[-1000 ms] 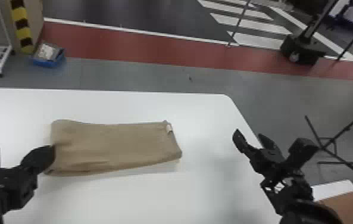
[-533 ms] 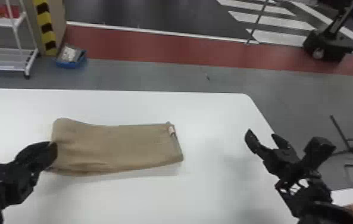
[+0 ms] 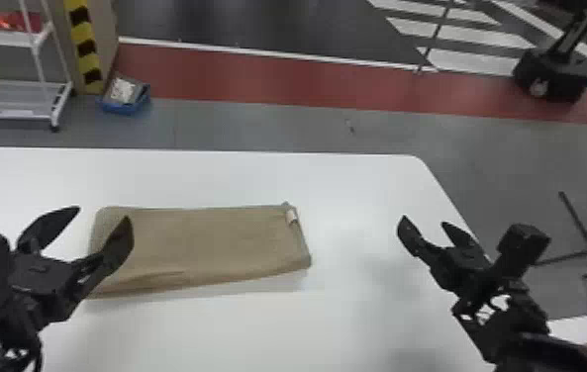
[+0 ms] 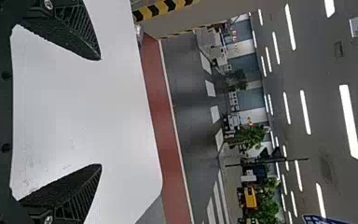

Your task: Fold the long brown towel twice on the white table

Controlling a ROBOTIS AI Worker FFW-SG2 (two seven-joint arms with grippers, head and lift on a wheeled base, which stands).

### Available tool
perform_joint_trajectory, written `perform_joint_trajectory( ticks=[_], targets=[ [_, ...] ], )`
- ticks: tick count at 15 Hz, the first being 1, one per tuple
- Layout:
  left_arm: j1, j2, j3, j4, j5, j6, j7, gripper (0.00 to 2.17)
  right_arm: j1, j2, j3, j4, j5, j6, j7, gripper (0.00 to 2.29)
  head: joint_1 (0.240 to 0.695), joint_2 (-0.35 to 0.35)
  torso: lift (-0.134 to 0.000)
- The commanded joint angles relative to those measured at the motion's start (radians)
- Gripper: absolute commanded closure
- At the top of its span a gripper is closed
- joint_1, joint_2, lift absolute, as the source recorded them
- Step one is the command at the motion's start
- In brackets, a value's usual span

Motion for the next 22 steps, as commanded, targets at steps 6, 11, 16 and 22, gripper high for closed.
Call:
perform_joint_trajectory(
  ticks=[6, 11, 16, 22],
  targets=[
    [-0.112, 0.002, -0.059, 0.086, -0.005, 0.202, -0.044, 2.14, -0.026, 0.003, 0.121, -0.008, 0.041, 0.059, -0.008, 0.07, 0.695, -0.208, -0.123],
    [-0.145, 0.009, -0.053, 0.152, -0.021, 0.215, -0.043, 2.14, -0.104, -0.002, 0.176, 0.027, 0.047, 0.191, 0.021, 0.11, 0.695, -0.168, -0.123],
    [-0.172, 0.009, -0.048, 0.204, -0.021, 0.218, -0.061, 2.14, -0.162, 0.001, 0.294, 0.027, 0.081, 0.277, 0.037, 0.22, 0.695, -0.094, -0.123],
    [-0.192, 0.014, -0.048, 0.239, -0.015, 0.218, -0.070, 2.14, -0.228, 0.010, 0.389, 0.025, 0.206, 0.449, -0.017, 0.29, 0.695, -0.022, -0.123]
  ],
)
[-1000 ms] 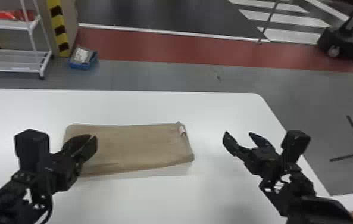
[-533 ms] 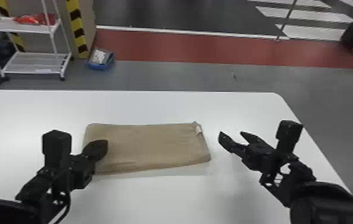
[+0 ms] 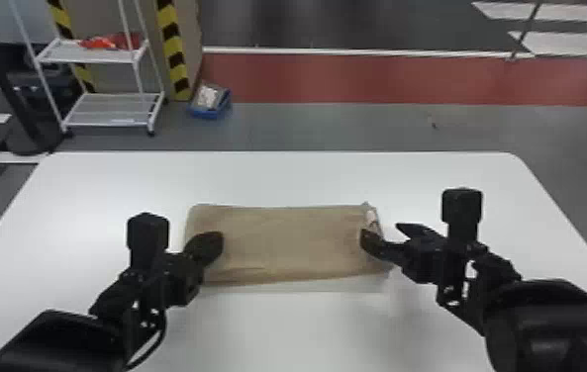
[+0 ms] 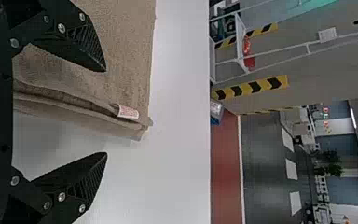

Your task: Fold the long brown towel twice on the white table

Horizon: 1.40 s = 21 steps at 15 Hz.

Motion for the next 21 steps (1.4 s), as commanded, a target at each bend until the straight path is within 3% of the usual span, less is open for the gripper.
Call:
perform_joint_trajectory(
  ticks=[1, 5, 10, 12, 14, 15, 21],
  targets=[
    [-0.003, 0.002, 0.000, 0.005, 0.001, 0.000, 0.000, 2.14, -0.022, 0.003, 0.018, -0.001, 0.020, 0.048, -0.013, 0.30, 0.695, -0.021, -0.123],
    [-0.003, 0.004, -0.004, 0.008, 0.003, -0.003, 0.000, 2.14, -0.039, 0.009, 0.022, 0.016, 0.026, 0.063, -0.013, 0.48, 0.695, -0.014, -0.123],
    [-0.006, -0.003, -0.013, 0.008, 0.001, 0.000, 0.001, 2.14, -0.049, 0.012, 0.021, 0.017, 0.026, 0.127, -0.014, 0.50, 0.695, -0.017, -0.123],
    [-0.006, -0.003, -0.013, 0.008, 0.001, 0.000, 0.001, 2.14, -0.050, 0.012, 0.016, 0.016, 0.021, 0.149, -0.008, 0.79, 0.695, -0.020, -0.123],
    [-0.006, -0.003, -0.015, 0.011, 0.001, 0.000, 0.001, 2.14, -0.049, 0.012, 0.013, 0.014, -0.002, 0.140, 0.004, 1.35, 0.695, -0.022, -0.123],
    [-0.006, -0.003, -0.015, 0.013, 0.001, 0.000, 0.001, 2.14, -0.045, 0.011, 0.015, 0.006, -0.014, 0.127, 0.007, 1.51, 0.695, -0.021, -0.123],
    [-0.006, -0.003, -0.020, 0.013, 0.007, 0.000, 0.000, 2.14, -0.015, 0.018, 0.031, -0.139, -0.092, 0.140, 0.013, 1.54, 0.695, 0.007, -0.123]
  ],
)
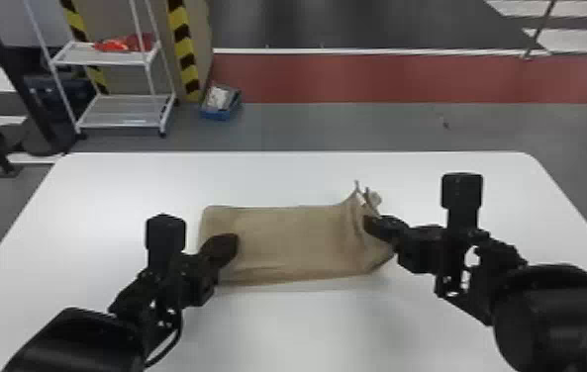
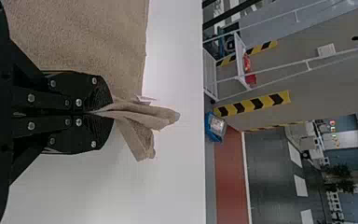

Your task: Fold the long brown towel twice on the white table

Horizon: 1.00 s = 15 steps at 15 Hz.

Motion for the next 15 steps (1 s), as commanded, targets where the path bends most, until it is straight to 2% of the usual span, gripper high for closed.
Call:
perform_joint_trajectory(
  ticks=[1, 4, 6, 10, 13, 15],
  targets=[
    [0.000, -0.001, -0.008, -0.001, 0.003, 0.000, 0.000, 2.14, 0.008, 0.003, 0.012, -0.083, -0.027, 0.062, 0.000, 1.54, 0.695, 0.018, -0.123],
    [0.003, -0.001, -0.034, -0.017, 0.006, 0.000, 0.009, 2.14, 0.002, 0.014, 0.038, -0.166, -0.033, 0.164, 0.000, 1.54, 0.695, 0.033, -0.123],
    [0.011, -0.001, -0.034, -0.057, 0.009, 0.025, 0.009, 2.14, -0.003, 0.015, 0.026, -0.190, -0.059, 0.201, 0.000, 1.53, 0.695, 0.041, -0.123],
    [0.039, 0.008, -0.005, -0.163, 0.018, 0.083, 0.002, 2.14, 0.002, 0.014, -0.060, -0.255, -0.077, 0.265, -0.002, 1.53, 0.695, 0.031, -0.123],
    [0.030, 0.031, 0.026, -0.150, 0.024, 0.104, -0.017, 2.14, 0.025, 0.014, -0.143, -0.338, -0.092, 0.326, -0.005, 1.53, 0.695, 0.006, -0.123],
    [0.014, 0.052, 0.032, -0.103, 0.026, 0.104, -0.031, 2.14, 0.005, 0.009, -0.189, -0.342, -0.126, 0.366, -0.003, 1.53, 0.695, 0.000, -0.123]
  ],
)
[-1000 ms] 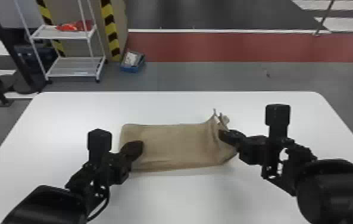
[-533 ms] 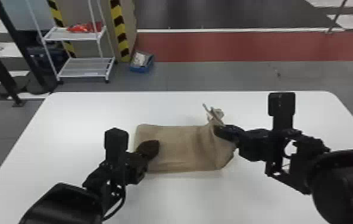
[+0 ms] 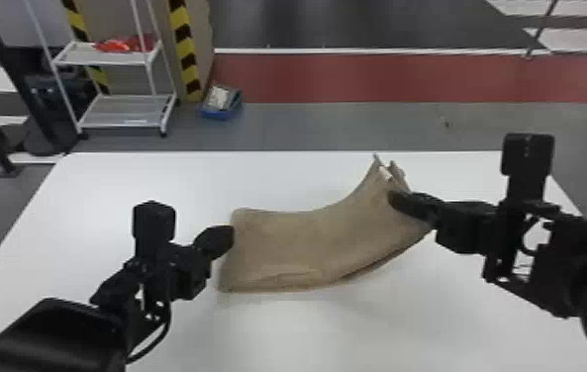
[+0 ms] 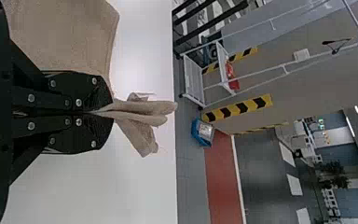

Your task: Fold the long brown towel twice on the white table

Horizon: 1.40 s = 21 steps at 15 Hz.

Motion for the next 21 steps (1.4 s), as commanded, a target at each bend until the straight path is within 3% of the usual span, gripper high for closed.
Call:
perform_joint_trajectory(
  ticks=[1, 6, 10, 12, 15, 21],
  targets=[
    [-0.023, 0.011, 0.017, 0.062, 0.001, 0.003, -0.033, 2.14, -0.034, -0.006, -0.032, -0.007, -0.020, 0.052, 0.000, 1.53, 0.695, -0.003, -0.123],
    [-0.036, 0.011, 0.042, 0.082, 0.053, 0.003, -0.129, 2.14, -0.114, 0.002, 0.026, 0.003, 0.016, 0.141, -0.020, 1.53, 0.695, -0.005, -0.123],
    [-0.027, 0.017, 0.049, 0.073, 0.056, -0.006, -0.152, 2.14, -0.160, 0.012, 0.098, 0.041, 0.059, 0.147, -0.043, 1.53, 0.695, 0.017, -0.123],
    [0.007, 0.017, 0.074, 0.036, 0.089, -0.046, -0.168, 2.14, -0.180, 0.012, 0.112, 0.056, 0.065, 0.150, -0.046, 1.53, 0.695, 0.025, -0.123],
    [0.026, 0.019, 0.094, 0.022, 0.124, -0.049, -0.261, 2.14, -0.209, 0.015, 0.126, 0.087, 0.075, 0.153, -0.047, 1.53, 0.695, 0.032, -0.123],
    [0.016, 0.011, 0.037, 0.073, 0.127, -0.083, -0.307, 2.14, -0.249, 0.046, 0.135, 0.131, 0.076, 0.193, -0.050, 1.53, 0.695, 0.012, -0.123]
  ],
)
